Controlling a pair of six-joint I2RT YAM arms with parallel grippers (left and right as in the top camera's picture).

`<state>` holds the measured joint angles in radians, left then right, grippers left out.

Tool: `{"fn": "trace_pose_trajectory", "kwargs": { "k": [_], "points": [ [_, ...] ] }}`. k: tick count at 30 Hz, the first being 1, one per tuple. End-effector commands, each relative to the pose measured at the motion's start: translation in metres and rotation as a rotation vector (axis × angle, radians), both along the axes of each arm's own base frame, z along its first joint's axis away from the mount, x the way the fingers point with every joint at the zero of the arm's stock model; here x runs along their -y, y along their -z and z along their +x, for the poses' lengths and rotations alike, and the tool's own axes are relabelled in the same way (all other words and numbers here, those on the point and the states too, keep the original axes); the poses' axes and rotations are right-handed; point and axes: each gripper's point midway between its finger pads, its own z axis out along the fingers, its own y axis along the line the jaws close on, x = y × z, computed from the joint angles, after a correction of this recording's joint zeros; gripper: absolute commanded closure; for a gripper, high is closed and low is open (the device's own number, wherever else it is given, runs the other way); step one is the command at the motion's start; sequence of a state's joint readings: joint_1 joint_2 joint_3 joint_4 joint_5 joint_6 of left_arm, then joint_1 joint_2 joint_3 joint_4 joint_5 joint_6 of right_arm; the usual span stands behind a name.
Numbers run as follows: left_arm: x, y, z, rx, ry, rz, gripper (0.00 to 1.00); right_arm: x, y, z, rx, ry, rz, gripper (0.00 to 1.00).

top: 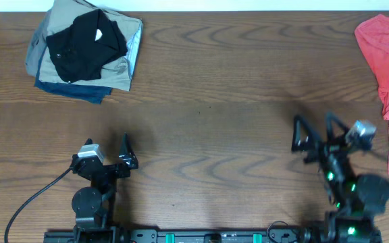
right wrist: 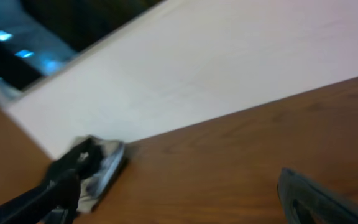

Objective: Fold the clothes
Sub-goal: 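Reach the right gripper to the red t-shirt at the table's right edge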

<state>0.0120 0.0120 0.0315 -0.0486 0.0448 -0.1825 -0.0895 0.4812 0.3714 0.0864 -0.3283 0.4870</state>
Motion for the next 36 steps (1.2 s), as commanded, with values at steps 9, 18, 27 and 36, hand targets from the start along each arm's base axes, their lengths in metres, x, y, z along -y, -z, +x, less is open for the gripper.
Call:
{"fn": "trace_pose_trajectory", "kwargs": {
  "k": [9,18,27,36],
  "points": [
    [-0.004,0.018,0.000,-0.047,-0.018,0.011,0.02,0.115,-0.009,0.114,-0.428,0.446,-0.310,0.01],
    [-0.004,0.018,0.000,-0.047,-0.018,0.012,0.02,0.225,0.023,0.167,-0.697,0.628,-0.277,0.01],
    [-0.004,0.018,0.000,-0.047,-0.018,0.011,0.02,0.317,0.064,0.146,-0.818,0.800,-0.373,0.01],
    [-0.004,0.018,0.000,-0.047,-0.018,0.012,0.02,0.388,0.145,0.108,-0.996,0.893,-0.312,0.07]
  ]
}}
